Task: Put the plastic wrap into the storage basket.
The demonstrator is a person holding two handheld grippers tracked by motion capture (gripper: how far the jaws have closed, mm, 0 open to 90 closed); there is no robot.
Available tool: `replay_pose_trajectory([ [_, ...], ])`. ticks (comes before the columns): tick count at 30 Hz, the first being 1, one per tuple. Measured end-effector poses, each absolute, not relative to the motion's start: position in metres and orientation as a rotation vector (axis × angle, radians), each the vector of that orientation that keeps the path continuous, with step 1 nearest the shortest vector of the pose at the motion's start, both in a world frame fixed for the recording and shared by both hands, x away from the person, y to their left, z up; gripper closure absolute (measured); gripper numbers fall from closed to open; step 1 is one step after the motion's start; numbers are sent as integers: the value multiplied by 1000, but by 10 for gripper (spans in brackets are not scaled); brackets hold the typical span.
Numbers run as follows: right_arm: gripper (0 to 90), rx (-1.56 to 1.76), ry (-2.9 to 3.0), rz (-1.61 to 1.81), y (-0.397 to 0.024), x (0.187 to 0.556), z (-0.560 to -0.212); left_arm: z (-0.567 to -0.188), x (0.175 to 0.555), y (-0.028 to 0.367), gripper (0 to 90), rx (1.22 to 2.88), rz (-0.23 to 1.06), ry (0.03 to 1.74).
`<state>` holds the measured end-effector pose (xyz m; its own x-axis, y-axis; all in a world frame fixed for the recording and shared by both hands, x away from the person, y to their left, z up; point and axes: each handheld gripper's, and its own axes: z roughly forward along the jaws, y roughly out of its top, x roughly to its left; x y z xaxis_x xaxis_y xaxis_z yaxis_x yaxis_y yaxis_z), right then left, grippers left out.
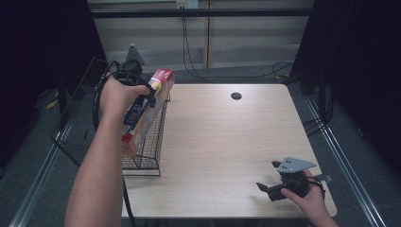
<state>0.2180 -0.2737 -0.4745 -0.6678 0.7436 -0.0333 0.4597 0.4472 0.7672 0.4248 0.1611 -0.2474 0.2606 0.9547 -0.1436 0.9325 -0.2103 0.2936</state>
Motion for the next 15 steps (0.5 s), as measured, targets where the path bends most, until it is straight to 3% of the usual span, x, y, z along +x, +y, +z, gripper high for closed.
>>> replay_pose_trajectory([
  [15, 45, 1027, 2342, 1075, -273, 218, -475, -246, 423, 180, 459, 2182, 105, 1788],
])
